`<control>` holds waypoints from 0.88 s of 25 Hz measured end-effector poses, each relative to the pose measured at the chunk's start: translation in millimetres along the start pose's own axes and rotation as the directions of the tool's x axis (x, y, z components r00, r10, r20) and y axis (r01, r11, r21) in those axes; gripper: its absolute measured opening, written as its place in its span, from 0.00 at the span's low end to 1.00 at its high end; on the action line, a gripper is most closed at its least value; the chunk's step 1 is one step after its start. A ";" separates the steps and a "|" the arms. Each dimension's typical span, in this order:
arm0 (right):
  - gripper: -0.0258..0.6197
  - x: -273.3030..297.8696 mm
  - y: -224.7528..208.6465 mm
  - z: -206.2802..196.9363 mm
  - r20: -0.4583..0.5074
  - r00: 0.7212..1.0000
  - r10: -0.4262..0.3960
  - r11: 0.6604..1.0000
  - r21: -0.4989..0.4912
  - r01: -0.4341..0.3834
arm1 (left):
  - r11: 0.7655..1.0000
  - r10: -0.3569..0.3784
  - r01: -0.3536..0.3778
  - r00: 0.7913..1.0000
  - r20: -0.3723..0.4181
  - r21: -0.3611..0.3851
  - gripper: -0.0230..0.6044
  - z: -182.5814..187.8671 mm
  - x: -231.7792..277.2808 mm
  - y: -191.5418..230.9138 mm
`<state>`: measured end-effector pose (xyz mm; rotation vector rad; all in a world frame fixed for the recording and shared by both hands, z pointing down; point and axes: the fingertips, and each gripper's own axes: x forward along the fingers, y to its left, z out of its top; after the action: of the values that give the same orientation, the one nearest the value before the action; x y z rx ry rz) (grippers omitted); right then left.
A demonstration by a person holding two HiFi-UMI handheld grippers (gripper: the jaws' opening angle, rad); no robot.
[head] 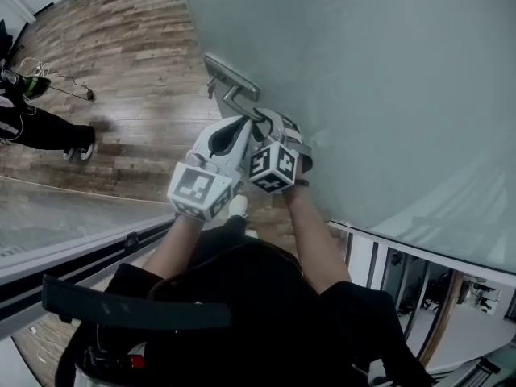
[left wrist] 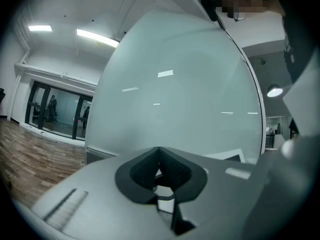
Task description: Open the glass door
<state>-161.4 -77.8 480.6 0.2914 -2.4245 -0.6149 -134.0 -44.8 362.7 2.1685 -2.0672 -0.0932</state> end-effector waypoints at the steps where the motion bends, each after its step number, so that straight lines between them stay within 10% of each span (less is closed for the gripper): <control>1: 0.22 4.1 -18.6 -7.3 -0.003 1.000 0.003 1.000 0.010 -0.003 | 1.000 -0.002 0.002 1.000 -0.003 -0.004 0.03 4.4 22.4 0.4; 6: 0.22 20.1 -79.6 -30.8 -0.013 1.000 0.009 0.998 0.056 -0.008 | 1.000 -0.017 0.016 0.999 -0.040 -0.022 0.03 12.9 96.3 6.9; 22: 0.22 32.8 -83.2 -45.9 -0.064 0.990 -0.129 0.987 0.086 0.134 | 0.991 -0.131 0.131 0.991 -0.014 -0.010 0.03 -17.4 81.0 51.6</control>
<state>-154.1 -177.7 488.6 0.5039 -2.3943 -0.5465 -178.3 -126.8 391.8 2.2910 -1.9114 -0.1000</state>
